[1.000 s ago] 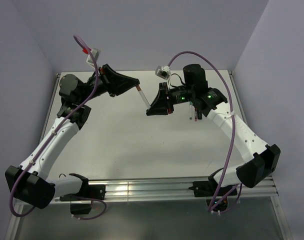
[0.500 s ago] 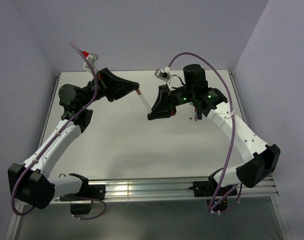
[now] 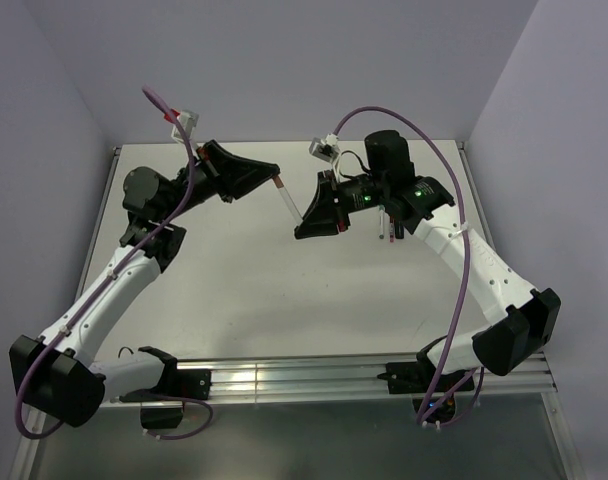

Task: Insert the pens into the pen caps

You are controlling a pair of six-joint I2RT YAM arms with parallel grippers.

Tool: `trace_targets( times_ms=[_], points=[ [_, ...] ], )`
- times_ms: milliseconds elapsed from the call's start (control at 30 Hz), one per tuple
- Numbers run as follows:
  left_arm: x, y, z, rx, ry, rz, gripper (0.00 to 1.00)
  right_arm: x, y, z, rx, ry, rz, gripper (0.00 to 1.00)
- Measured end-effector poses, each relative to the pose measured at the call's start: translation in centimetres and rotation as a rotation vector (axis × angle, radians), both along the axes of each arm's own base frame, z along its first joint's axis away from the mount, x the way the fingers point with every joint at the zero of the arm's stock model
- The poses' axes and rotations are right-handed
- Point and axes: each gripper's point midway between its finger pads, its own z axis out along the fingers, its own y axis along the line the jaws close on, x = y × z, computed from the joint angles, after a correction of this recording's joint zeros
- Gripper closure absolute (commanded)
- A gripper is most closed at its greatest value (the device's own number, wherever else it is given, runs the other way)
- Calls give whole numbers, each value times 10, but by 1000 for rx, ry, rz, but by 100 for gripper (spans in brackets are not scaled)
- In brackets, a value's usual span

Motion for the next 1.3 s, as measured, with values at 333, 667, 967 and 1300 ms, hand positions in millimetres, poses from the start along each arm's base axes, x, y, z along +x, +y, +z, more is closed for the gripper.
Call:
trace_targets(
  times_ms=[333,667,967,1300],
  points=[
    [2,-2,-14,5,26,49,100,0,-4,-9,-43,47,-28,100],
    [7,0,-22,-54,51,86,100,3,-7,-12,-65,85,-42,100],
    [10,3,-18,-108,69,118,100,8,-4,-7,-65,89,-38,100],
    [10,5,-25,-154,115,142,100,7,-5,-8,-87,119,-41,100]
  ],
)
